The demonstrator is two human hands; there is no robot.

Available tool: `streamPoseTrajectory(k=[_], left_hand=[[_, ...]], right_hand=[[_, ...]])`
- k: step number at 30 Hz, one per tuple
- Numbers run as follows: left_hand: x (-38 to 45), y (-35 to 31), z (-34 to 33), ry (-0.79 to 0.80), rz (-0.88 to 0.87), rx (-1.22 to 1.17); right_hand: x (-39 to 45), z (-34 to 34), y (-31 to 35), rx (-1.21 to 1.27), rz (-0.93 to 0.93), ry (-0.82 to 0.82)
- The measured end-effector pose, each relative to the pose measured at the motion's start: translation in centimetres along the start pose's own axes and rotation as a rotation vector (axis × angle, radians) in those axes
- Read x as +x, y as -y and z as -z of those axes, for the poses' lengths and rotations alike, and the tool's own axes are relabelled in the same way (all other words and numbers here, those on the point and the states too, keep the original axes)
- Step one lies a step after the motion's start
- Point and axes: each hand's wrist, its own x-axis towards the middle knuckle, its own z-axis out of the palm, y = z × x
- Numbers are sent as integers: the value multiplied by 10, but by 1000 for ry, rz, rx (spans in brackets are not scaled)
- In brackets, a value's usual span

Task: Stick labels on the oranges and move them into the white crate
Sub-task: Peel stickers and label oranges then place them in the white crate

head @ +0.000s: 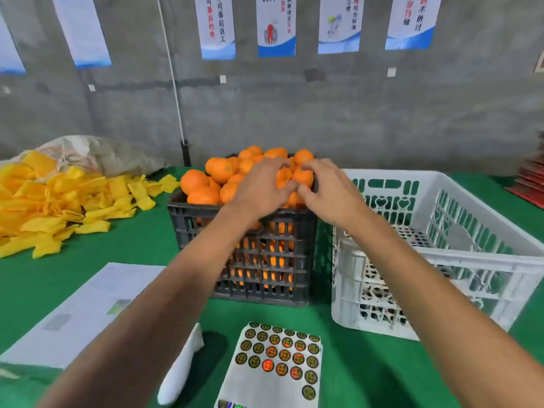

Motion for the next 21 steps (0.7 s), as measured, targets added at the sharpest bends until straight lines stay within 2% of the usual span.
streamPoseTrajectory(k=[4, 6, 10, 21], left_hand=[[17, -6, -27, 303, 138, -48], [21, 0, -37, 383, 165, -36], [32, 8, -42, 378, 193, -57], [32, 15, -48, 292, 183, -142]], right_hand=[[22, -11, -2, -37, -151, 238], [22, -21, -5, -30, -176, 302], [25, -35, -15, -22, -199, 259], [20, -48, -26, 195, -208, 134]])
